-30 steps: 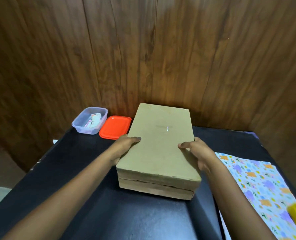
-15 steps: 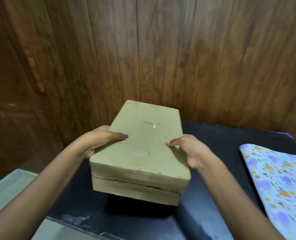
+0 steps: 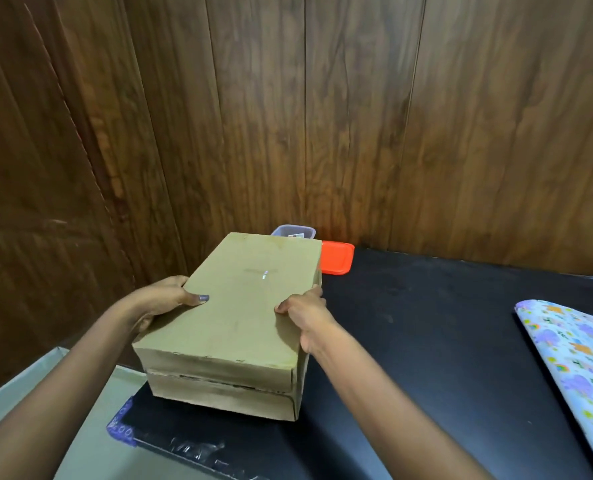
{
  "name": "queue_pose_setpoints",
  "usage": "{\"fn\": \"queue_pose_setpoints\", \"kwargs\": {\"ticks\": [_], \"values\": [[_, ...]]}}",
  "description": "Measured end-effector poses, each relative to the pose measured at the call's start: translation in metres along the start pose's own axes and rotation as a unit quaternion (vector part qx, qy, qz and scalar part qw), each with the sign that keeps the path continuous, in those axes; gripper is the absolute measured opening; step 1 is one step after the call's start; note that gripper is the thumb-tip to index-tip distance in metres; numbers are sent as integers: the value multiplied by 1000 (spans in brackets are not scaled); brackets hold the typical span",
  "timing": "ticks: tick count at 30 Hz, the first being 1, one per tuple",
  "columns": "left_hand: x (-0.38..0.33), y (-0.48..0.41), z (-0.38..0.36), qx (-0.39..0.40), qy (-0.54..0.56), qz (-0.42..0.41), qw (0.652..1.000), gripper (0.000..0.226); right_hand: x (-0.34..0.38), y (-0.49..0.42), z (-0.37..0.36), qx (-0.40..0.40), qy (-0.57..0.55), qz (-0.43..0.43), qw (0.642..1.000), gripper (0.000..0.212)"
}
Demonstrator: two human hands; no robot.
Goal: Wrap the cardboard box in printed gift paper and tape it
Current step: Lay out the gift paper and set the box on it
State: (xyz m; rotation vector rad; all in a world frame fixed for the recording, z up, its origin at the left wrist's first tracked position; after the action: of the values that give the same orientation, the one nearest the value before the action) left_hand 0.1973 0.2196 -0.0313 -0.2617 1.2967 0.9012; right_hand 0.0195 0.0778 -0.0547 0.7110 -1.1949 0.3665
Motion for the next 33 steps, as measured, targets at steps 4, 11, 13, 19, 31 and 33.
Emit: {"fn": "queue_pose_setpoints", "kwargs": {"ticks": [4,11,13,19,31,33], "values": [[1,2,4,7,-17,3,1000,6,-7,-1,-8,-3,10,-15,1000,67],[-6,10,7,-37,-106,-5,994,9,-10,4,0,-6,25,-15,1000,65],[-19,13,6,-88,-174,-50,979,18,-8,3,7,-24,34,5,999,67],[-67,29,-60,-131,-132,-210,960,30,2,5,67,-102,11,81,991,4],[-127,66,-354,229,30,-263,937,11,-34,74,290,-272,35,114,955,30],[-126,70,-400,251,28,-249,935,10,-48,95,334,-325,59,108,938,28]]}}
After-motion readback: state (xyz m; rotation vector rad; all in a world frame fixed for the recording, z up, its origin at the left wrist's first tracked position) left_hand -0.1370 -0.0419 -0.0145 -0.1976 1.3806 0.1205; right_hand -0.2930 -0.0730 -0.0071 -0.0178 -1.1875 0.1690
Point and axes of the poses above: each hand's wrist, its own y-axis away from the middle knuckle, its own z-axis out of the back of the hand, x = y × z, the point moved 9 cm from there along -y, towards the middle knuckle, and after that the axes turned 12 degrees about y, right-handed, at the moved point
